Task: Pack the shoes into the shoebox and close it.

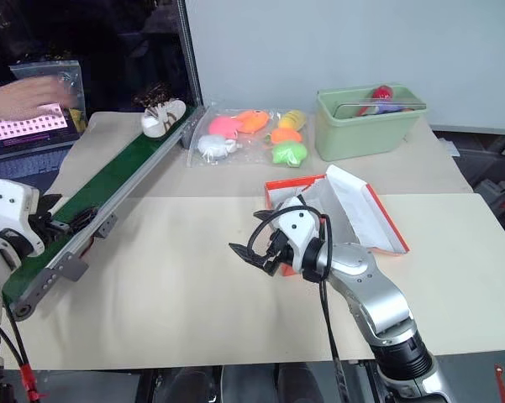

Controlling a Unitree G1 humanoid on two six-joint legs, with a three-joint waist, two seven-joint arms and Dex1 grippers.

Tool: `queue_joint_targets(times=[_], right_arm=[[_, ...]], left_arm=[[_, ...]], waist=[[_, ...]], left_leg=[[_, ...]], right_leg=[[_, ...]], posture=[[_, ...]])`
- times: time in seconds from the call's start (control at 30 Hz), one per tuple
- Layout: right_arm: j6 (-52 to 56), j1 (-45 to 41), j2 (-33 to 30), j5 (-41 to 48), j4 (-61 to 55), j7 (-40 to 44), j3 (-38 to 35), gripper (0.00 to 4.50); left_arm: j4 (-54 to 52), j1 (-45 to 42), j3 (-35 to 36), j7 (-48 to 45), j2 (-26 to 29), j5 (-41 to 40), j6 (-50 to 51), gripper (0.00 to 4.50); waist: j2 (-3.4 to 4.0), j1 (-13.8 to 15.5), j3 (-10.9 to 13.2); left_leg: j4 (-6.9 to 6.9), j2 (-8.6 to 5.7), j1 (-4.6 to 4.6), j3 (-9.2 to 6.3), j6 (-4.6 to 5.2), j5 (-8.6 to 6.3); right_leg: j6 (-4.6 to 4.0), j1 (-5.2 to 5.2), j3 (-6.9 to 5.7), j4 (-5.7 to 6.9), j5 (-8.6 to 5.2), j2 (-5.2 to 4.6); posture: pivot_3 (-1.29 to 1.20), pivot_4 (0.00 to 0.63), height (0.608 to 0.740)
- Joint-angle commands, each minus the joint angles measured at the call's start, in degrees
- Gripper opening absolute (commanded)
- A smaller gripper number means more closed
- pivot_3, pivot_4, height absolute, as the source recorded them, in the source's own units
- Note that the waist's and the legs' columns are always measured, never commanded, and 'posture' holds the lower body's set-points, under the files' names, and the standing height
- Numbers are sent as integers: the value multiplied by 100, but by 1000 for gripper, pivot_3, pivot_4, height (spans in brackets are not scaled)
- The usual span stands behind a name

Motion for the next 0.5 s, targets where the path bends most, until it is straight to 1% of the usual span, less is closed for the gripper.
queue_joint_targets(times=[0.03, 0.2, 0.5], right_arm=[[-150, 18, 72, -33, -139, -63, -39, 4500], [-140, -58, 236, -199, 13, -274, -10, 4500], [-127, -171, 541, -398, 159, -513, 21, 4500]], left_arm=[[236, -26, 50, -195, 188, 16, -296, 4470], [1030, -353, -22, -305, 269, 131, -714, 4470], [1712, -654, -127, -260, 202, 210, -1076, 4470]], waist=[[0, -14, 0], [-1, -8, -1], [-3, -1, -2]], left_leg=[[0, 0, 0, 0, 0, 0], [0, 0, 2, 0, 0, 0], [0, -1, 0, 1, 0, 0]], right_leg=[[0, 0, 0, 0, 0, 0], [0, -1, 0, 5, 0, 1], [0, -4, 0, 9, 0, -1]], posture=[[0, 150, 729], [0, 150, 729], [0, 150, 729]])
